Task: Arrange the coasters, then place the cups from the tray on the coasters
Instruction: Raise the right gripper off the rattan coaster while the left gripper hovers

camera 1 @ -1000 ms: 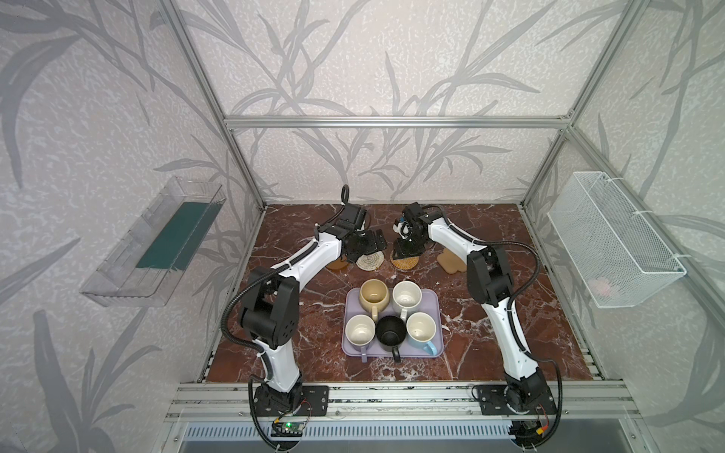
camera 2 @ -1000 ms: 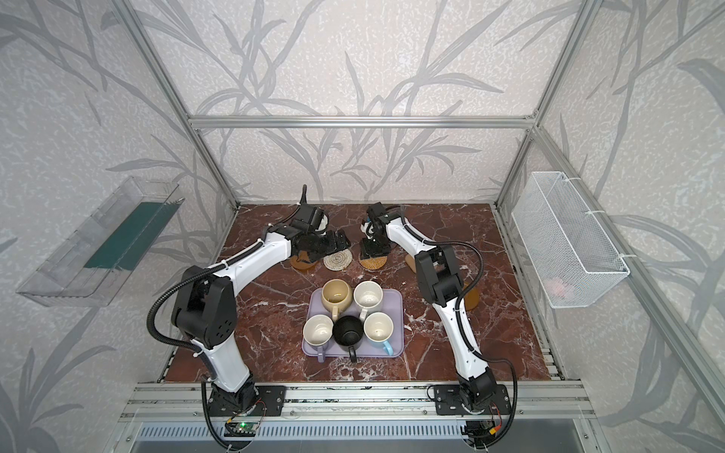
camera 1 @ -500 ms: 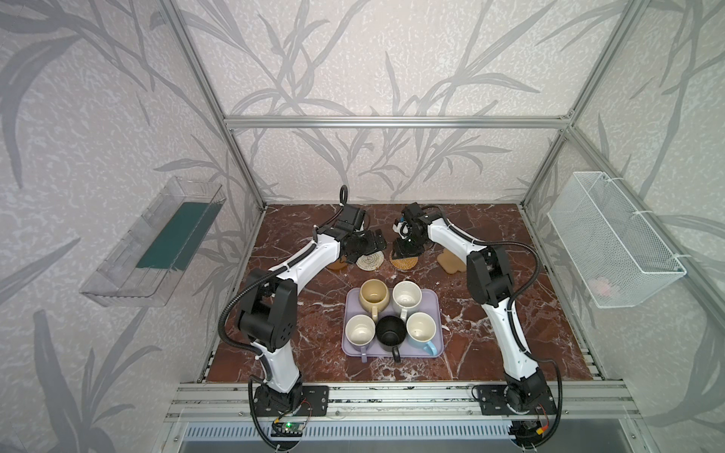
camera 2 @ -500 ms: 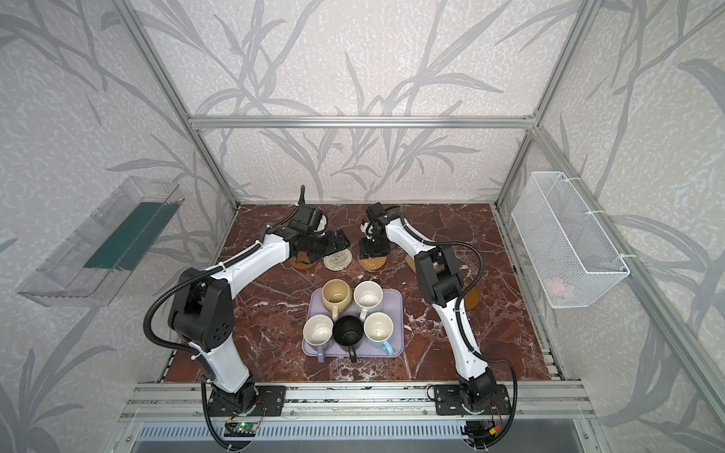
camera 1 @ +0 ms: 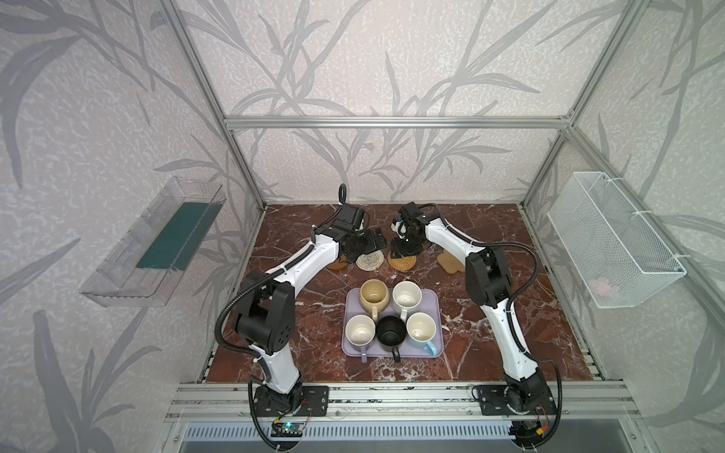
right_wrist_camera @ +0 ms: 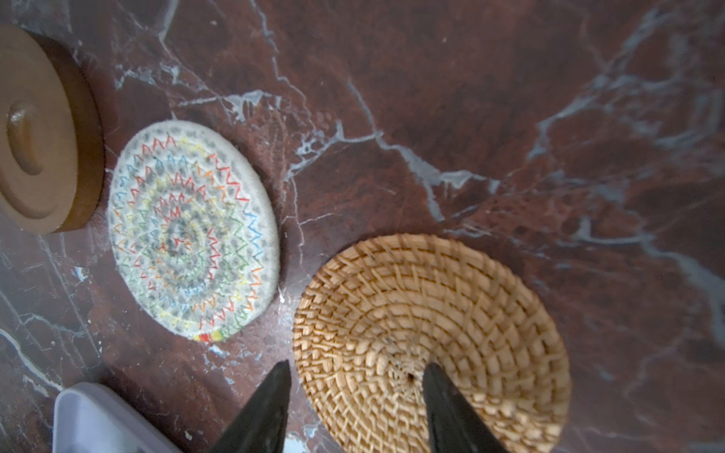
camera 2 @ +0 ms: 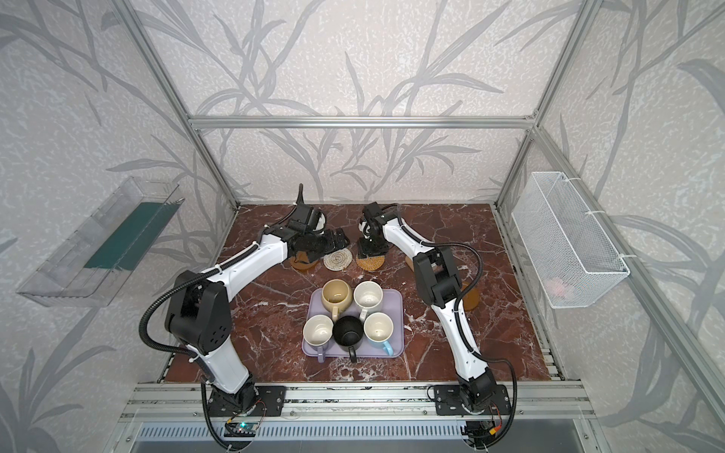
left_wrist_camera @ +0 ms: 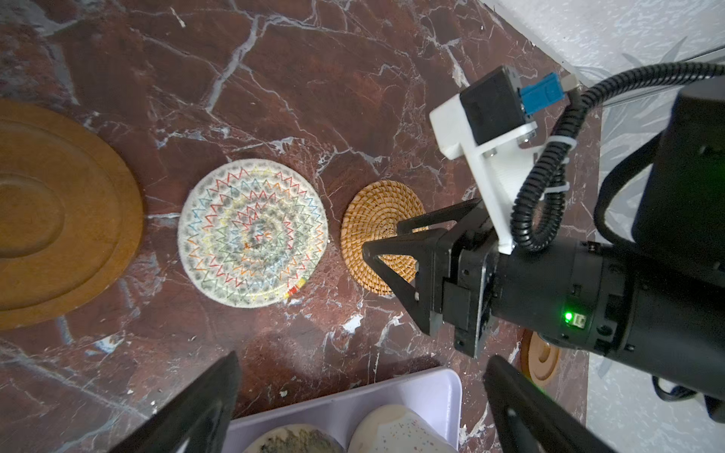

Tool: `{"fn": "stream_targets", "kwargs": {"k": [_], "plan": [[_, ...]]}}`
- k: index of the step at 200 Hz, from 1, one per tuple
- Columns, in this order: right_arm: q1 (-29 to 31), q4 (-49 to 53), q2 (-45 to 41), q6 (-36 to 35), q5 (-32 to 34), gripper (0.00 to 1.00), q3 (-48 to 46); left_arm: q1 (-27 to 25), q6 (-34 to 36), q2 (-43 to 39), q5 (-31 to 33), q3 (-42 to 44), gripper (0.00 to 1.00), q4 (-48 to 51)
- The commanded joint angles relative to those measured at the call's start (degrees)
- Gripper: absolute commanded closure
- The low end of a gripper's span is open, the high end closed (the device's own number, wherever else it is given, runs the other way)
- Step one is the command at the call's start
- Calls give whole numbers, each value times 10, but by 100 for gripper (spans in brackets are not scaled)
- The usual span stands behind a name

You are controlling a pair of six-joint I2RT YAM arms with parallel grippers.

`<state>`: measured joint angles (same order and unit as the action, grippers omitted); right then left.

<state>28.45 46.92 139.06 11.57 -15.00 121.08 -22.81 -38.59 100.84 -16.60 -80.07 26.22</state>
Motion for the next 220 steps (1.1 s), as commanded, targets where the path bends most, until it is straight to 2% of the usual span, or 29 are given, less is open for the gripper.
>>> {"fn": "stream_targets", "kwargs": {"k": [1,19,32,49,51,53,102,146,192,220], "plan": [[2,-1,-61,4,19,43,-13,1,-4,-30,-9,-1,1,0],[2,-15,-94,10,22,37,-44,1,0,-44,-22,0,1,-6],[2,-25,-125,15,22,21,-71,2,1,-64,-37,9,1,-22],[2,-31,-172,27,39,8,-109,5,-6,-92,-49,18,1,-32],[2,-34,-179,28,41,2,-116,5,-7,-94,-49,18,1,-32],[2,-36,-186,30,43,0,-122,6,-7,-97,-50,20,1,-31],[0,-73,-347,69,95,1,-279,4,-6,-151,-100,16,1,10],[-15,-137,-462,113,106,1,-424,-5,-6,-175,-148,11,1,46],[-48,-145,-504,135,110,1,-490,-22,13,-165,-140,-26,1,102],[-87,-158,-513,143,91,1,-518,-35,6,-154,-132,-13,1,79]]}}
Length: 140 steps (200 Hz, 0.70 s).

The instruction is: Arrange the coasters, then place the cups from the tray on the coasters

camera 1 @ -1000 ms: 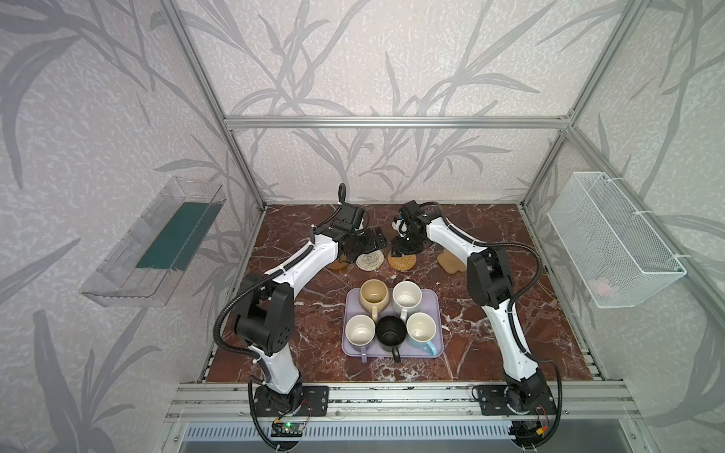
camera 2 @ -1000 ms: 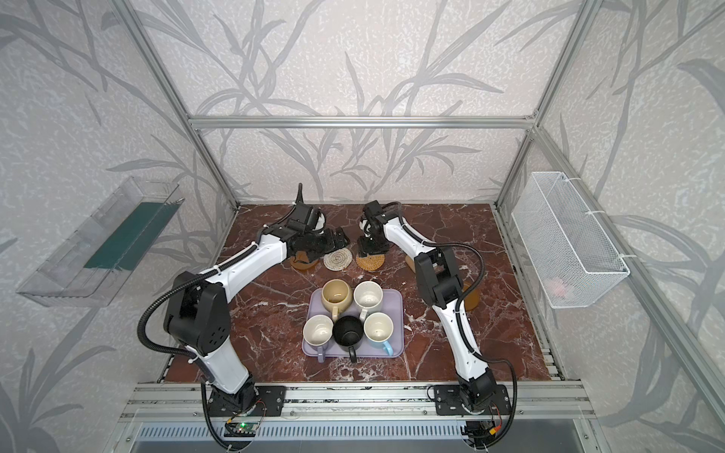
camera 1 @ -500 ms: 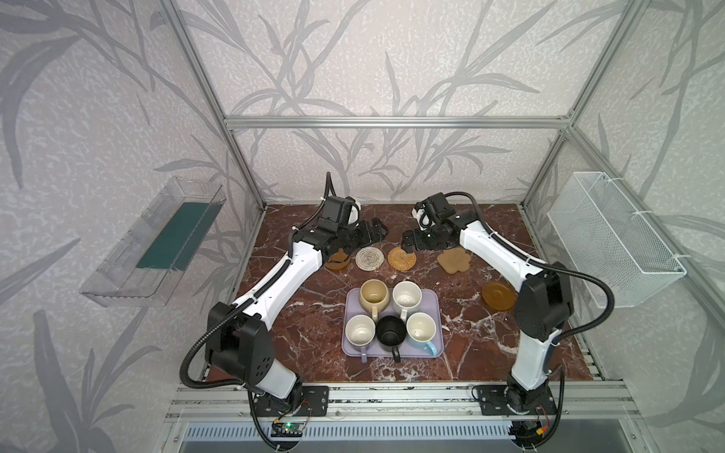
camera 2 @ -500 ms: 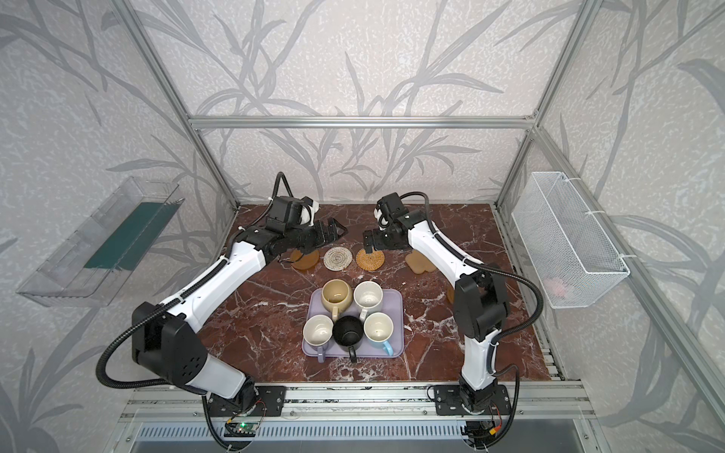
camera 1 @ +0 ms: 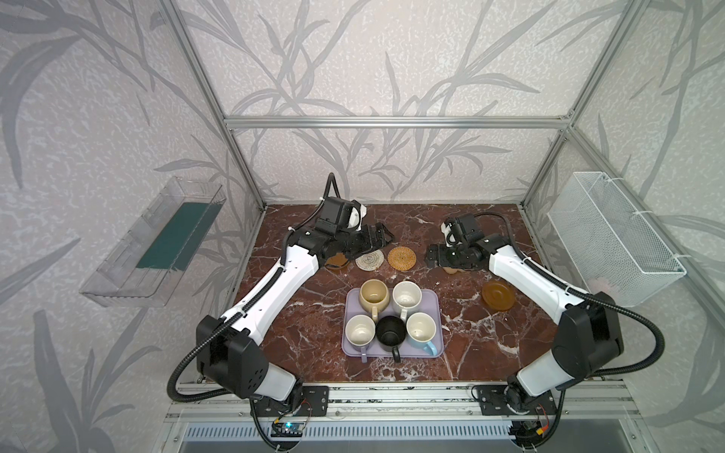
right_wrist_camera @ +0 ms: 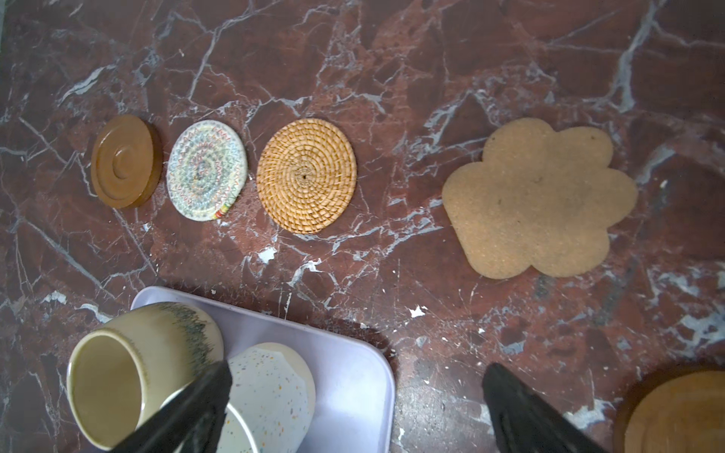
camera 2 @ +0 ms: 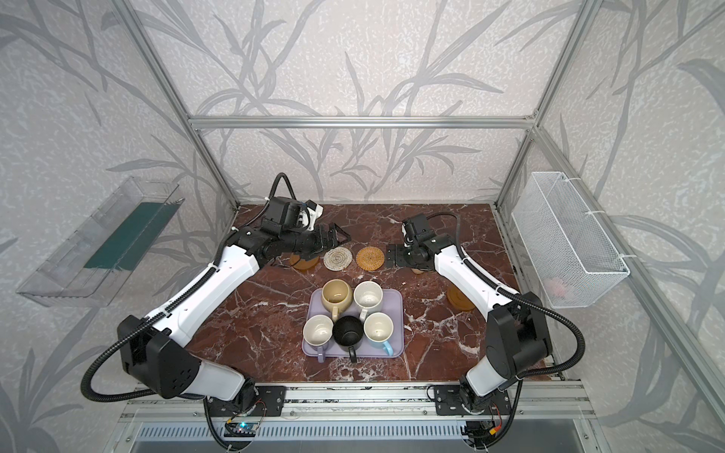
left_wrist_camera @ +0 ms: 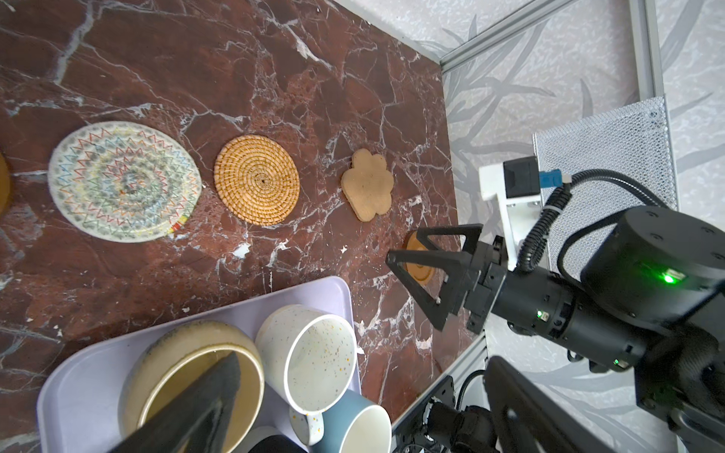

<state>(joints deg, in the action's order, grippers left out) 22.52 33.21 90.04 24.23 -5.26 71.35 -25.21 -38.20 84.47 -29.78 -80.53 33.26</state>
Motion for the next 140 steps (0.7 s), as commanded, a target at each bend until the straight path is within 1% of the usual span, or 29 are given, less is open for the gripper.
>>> {"fn": "stream_targets", "kwargs": {"k": [1,26,44,77,91,114,140], "plan": [[-29,-21,-22,16,-6,1,-22,-12,1,11,-1,-8,1,8],[-59,-22,-13,4,-10,1,-28,-16,-3,43,-27,-21,1,-7],[-83,-30,4,-5,-10,1,-31,-19,0,65,-19,-36,1,-12],[-132,-42,45,-23,-23,1,-21,-22,-11,100,-23,-48,1,-28],[-144,-26,72,-43,-26,1,2,-27,-15,113,-22,-54,1,-32],[-154,-26,116,-72,-26,1,29,-33,-8,137,-22,-75,1,-34],[-159,-10,157,-81,-20,1,63,-39,-12,165,-19,-111,1,-38]]}}
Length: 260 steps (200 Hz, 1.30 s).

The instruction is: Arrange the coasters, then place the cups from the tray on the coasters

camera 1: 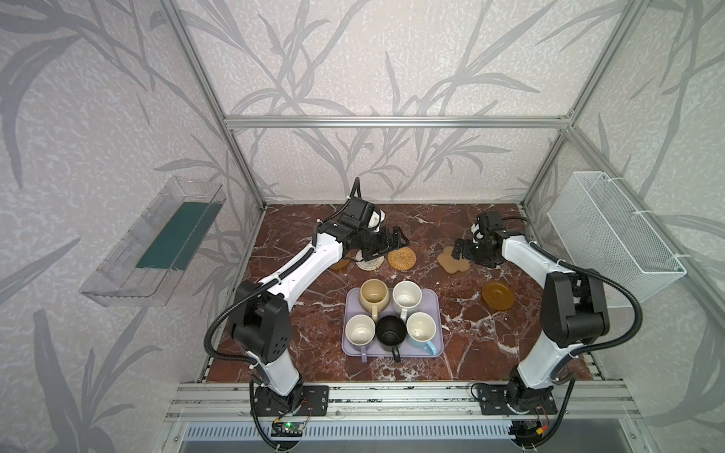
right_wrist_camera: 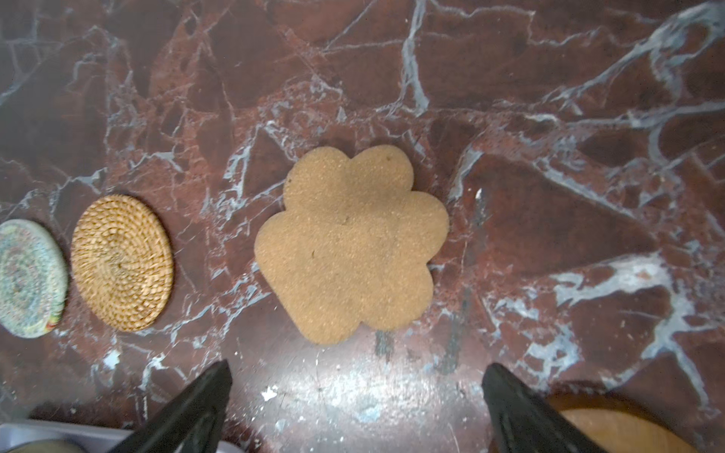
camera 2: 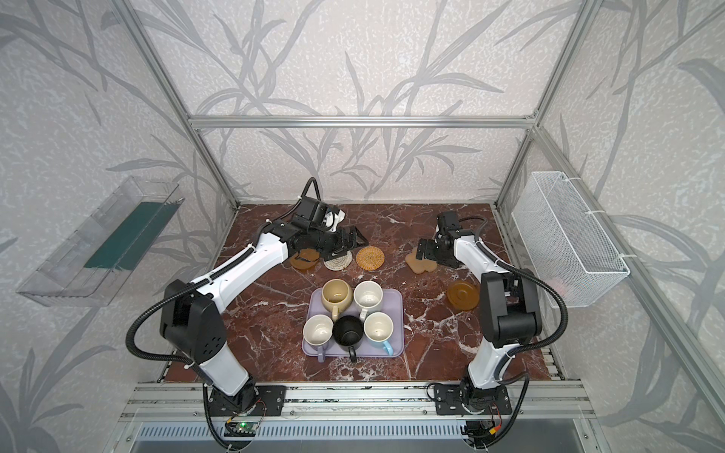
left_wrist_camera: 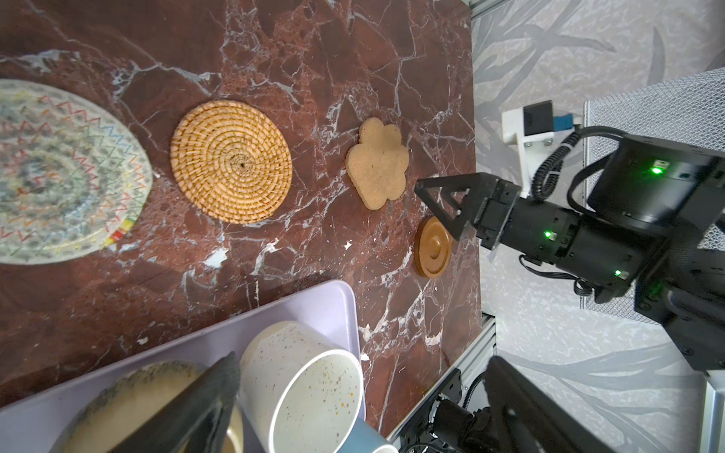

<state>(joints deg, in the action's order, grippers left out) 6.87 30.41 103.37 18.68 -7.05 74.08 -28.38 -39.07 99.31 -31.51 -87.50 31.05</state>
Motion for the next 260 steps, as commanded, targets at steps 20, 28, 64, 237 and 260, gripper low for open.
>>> {"fn": "stream_targets", "kwargs": {"k": [20,28,64,237,260], "plan": [[-7,13,43,-19,-8,1,50,-9,-3,36,1,-55,1,-14],[-8,12,52,-22,-7,1,57,-11,-3,43,2,-57,1,-14],[-15,41,90,-39,-5,0,96,-20,13,56,31,-65,1,-1],[-22,93,199,-64,-38,15,186,-23,-13,83,36,-33,1,-56],[-18,110,220,-74,-46,20,215,-22,-13,81,40,-28,1,-58]]}}
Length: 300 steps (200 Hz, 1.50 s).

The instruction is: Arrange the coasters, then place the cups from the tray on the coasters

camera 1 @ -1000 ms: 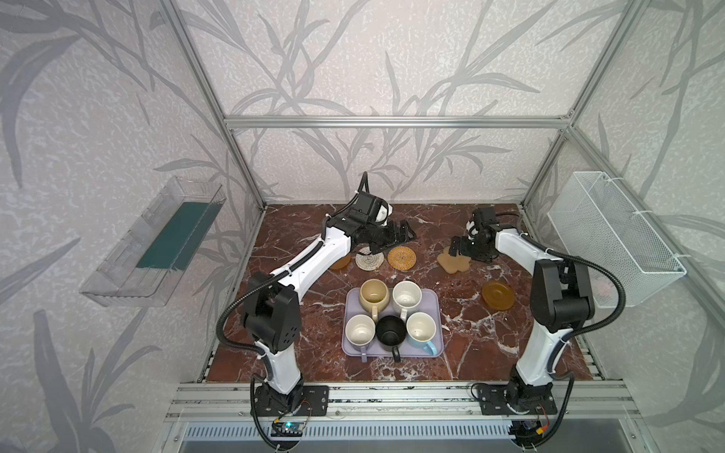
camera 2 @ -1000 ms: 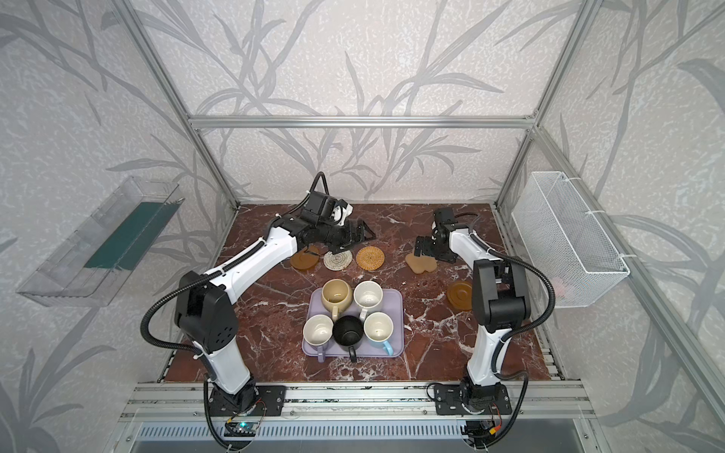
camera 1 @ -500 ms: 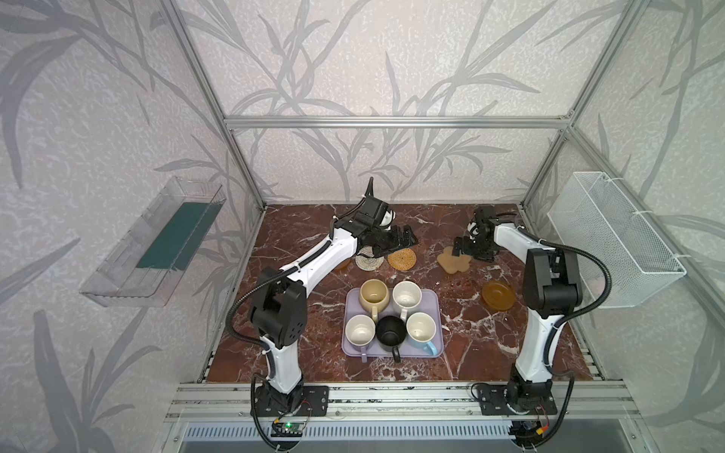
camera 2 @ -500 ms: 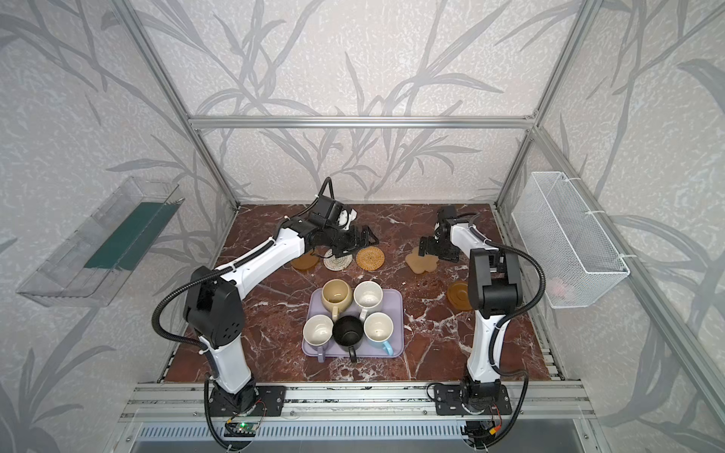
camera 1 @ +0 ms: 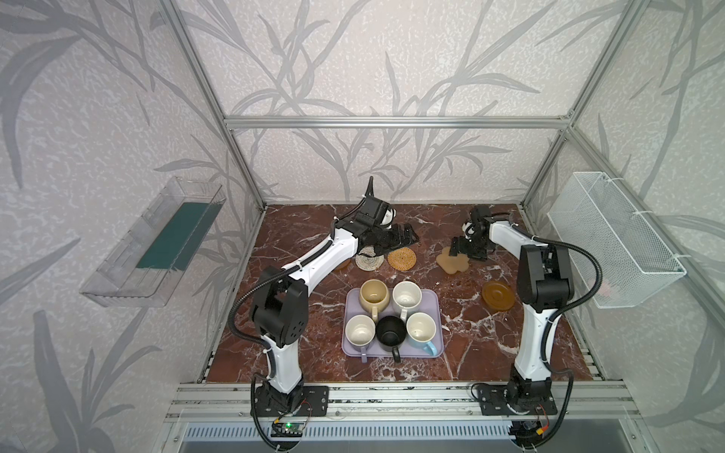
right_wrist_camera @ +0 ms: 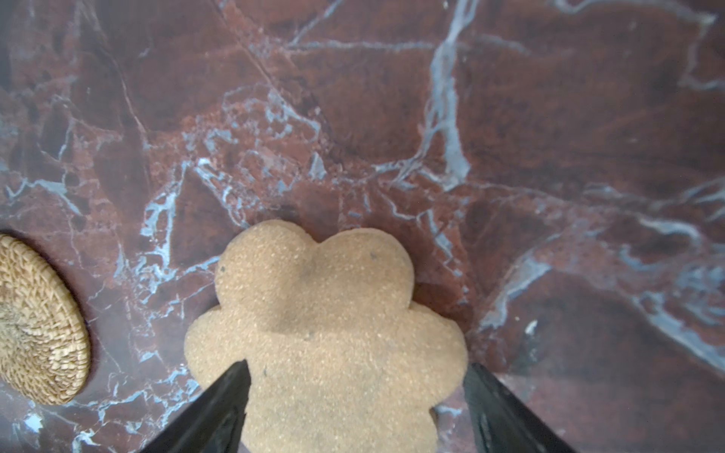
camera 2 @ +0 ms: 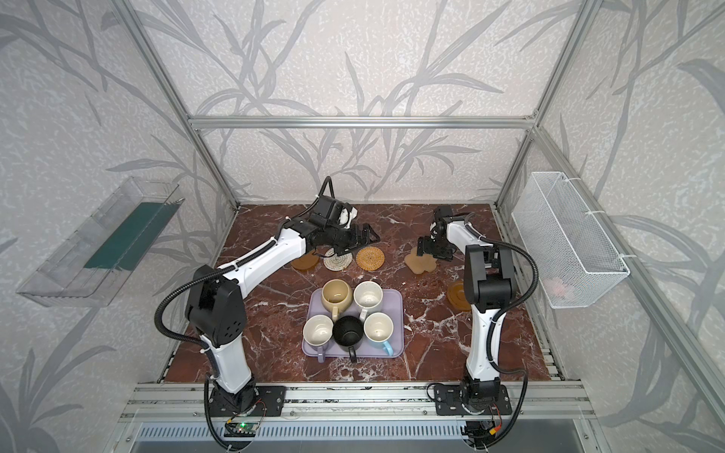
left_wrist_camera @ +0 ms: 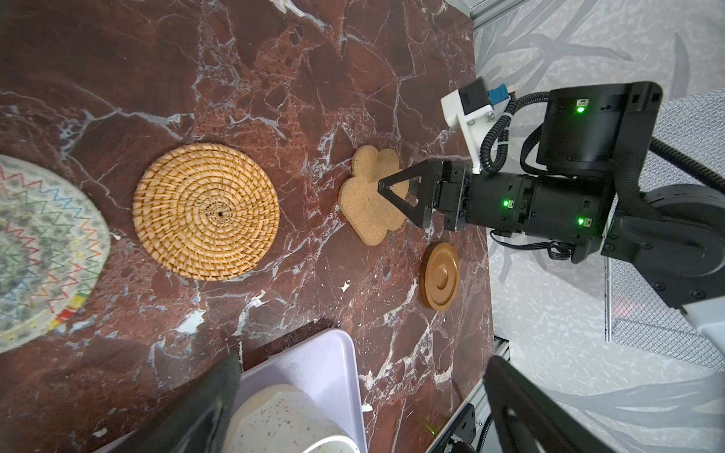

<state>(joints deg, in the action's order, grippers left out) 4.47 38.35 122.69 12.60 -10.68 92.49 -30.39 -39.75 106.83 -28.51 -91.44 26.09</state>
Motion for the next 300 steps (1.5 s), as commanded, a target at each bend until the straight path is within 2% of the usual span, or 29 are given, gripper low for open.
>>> {"fn": "stream_targets", "kwargs": {"k": [1,48,88,167,300], "plan": [[7,32,28,-14,-10,20,32,-2,-6,6,10,12,1,-8],[39,68,67,-71,-1,20,91,-1,4,2,19,18,1,4],[74,100,92,-113,52,24,132,5,-13,1,-6,32,1,-16],[95,96,106,-96,72,28,146,9,-7,-7,7,44,1,-15],[116,93,131,-80,76,27,202,11,-12,-21,9,60,1,-21]]}}
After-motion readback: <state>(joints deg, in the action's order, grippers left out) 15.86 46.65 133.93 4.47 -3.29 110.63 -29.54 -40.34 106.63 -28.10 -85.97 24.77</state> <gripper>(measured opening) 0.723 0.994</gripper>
